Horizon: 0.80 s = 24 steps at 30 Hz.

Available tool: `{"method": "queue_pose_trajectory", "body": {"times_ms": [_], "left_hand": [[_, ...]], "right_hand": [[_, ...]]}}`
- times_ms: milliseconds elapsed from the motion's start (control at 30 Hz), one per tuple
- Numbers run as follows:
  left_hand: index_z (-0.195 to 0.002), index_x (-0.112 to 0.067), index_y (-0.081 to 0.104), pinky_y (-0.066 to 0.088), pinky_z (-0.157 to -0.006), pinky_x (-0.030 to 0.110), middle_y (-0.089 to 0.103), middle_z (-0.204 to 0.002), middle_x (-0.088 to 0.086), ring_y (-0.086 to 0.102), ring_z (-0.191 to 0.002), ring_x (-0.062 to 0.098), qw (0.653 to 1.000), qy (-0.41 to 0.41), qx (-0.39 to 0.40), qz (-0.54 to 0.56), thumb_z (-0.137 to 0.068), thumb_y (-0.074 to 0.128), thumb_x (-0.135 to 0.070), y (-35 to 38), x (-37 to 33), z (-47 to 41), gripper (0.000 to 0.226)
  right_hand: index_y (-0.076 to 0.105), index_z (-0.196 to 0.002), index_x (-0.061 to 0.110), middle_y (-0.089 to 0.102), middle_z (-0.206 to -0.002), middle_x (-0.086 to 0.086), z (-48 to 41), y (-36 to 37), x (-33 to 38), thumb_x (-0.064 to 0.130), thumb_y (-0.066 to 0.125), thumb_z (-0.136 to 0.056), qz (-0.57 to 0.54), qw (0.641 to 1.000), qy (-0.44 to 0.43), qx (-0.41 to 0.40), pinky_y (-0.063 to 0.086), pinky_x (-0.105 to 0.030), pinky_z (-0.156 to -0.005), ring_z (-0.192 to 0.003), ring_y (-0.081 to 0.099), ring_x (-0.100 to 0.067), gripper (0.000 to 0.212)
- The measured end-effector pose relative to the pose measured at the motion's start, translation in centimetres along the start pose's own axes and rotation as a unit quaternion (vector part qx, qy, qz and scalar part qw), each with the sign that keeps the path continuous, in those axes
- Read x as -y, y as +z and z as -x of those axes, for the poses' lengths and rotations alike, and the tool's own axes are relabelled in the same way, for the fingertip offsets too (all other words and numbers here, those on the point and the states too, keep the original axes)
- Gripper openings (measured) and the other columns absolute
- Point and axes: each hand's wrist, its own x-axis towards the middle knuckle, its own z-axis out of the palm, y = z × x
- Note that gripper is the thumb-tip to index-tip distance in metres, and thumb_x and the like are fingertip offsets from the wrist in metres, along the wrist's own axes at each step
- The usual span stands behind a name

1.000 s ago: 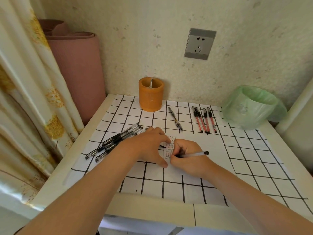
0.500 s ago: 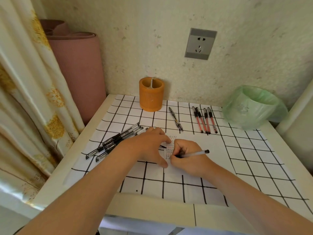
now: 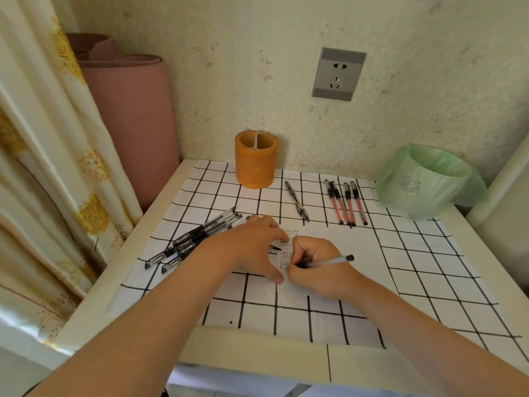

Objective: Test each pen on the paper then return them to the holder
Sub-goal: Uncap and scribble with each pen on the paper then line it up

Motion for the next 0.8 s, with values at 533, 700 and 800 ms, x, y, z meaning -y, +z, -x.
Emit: {"method": "queue_pose_trajectory", "body": {"times_ms": [533, 700, 800], "left_hand": [[-0.153, -0.030, 0.030, 0.035, -0.112, 0.036, 0.035, -0.149, -0.008, 0.028, -0.140, 0.014, 0.999, -0.038, -0.015, 0.004, -0.088, 0.069, -0.033, -0.7, -0.3, 0.7, 0.075], [-0.146, -0.028, 0.044, 0.041, -0.107, 0.037, 0.047, -0.142, -0.005, 0.038, -0.133, 0.016, 0.994, -0.079, -0.070, -0.028, -0.092, 0.065, -0.027, -1.1, -0.5, 1.0, 0.058], [-0.135, -0.031, 0.056, 0.046, -0.102, 0.040, 0.052, -0.134, -0.006, 0.044, -0.126, 0.015, 0.991, -0.093, -0.081, -0.044, -0.092, 0.065, -0.028, -0.9, -0.9, 1.0, 0.044]], "right_hand": [[0.073, -0.102, 0.024, 0.070, -0.080, 0.011, 0.5, -1.0, -0.3, 0.001, 0.057, -0.095, -0.096, 0.977, 0.024, -0.190, 0.047, -0.019, -0.054, -0.057, 0.061, -0.012, 0.029], [0.059, -0.134, 0.020, 0.070, -0.114, 0.002, 0.7, -2.3, 0.2, -0.001, 0.037, -0.103, -0.125, 0.979, 0.054, -0.154, 0.052, -0.027, -0.051, -0.062, 0.068, -0.023, 0.044], [0.064, -0.128, 0.019, 0.067, -0.115, -0.005, 0.5, -2.9, 1.4, 0.000, 0.034, -0.103, -0.231, 0.958, 0.091, -0.145, 0.055, -0.037, -0.052, -0.067, 0.069, -0.028, 0.043]]}}
